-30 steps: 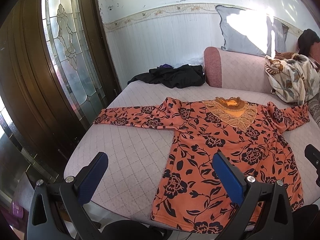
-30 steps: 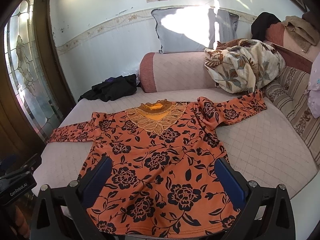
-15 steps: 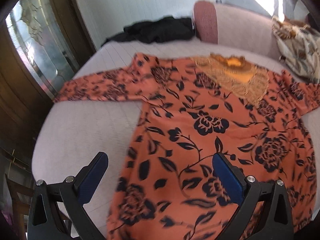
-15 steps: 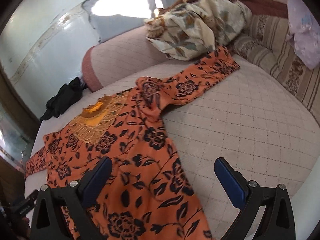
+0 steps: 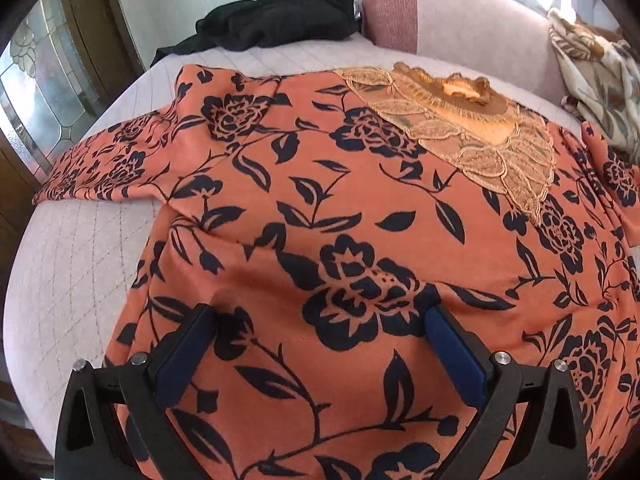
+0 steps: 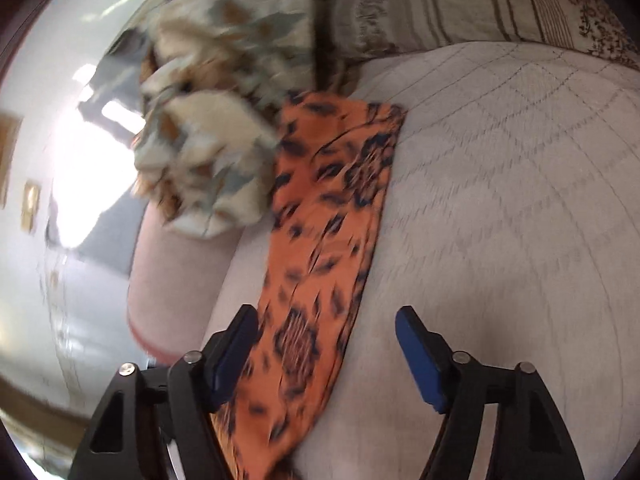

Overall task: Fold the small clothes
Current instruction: 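Grasp the sleeve cuff with the right gripper and lift it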

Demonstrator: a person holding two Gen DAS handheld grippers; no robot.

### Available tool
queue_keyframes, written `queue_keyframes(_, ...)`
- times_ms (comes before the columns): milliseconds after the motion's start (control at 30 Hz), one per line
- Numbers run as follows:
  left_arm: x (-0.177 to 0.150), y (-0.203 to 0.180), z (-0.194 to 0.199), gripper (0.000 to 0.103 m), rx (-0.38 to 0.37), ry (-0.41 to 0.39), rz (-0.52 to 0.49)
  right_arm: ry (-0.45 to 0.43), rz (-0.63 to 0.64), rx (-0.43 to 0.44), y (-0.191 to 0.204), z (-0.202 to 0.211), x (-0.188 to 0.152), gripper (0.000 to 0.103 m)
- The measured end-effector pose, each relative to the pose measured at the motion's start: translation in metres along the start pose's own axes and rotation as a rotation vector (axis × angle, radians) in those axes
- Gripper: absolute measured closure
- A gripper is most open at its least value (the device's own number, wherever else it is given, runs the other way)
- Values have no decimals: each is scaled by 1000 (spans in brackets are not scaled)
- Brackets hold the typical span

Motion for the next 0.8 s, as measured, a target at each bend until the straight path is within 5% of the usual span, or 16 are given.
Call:
queue_keyframes(200,0,-1,0,0,17,-21,0,-75,-98,-103,-9,-45,69,30)
queue_keyframes(433,2,0,-6,0,55,-42,-6,-135,69,-272,34,-89,108,33)
queue_keyframes(467,2,0,-6,0,57,-43,-6,-149,107,-287,41,-93,109,42)
queue_keyframes(500,3,-1,-5,0,57,-43,-6,-156,134,-289,45,-95,108,68)
queue_keyframes(567,3,-2,-4,0,55,-42,-5,-120,128,-219,45,-100,105,94)
queue_keyframes(667,5,0,-4,0,45,-36,-8,-170,59,-101,42,-82,95,95)
queue_keyframes(800,11,1,-4,0,29,4,-19,-213,127,22,68,-35,71,95)
Point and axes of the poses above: each gripper's, at about its wrist camera, not at the fingertips, and z roughly against the way its jaws point, y to its left, x to its top, the point moved 2 cm from there along -z, roughly the way its jaws point, and after that the axes turned 6 degrees about -x, right-handed, at the moved point
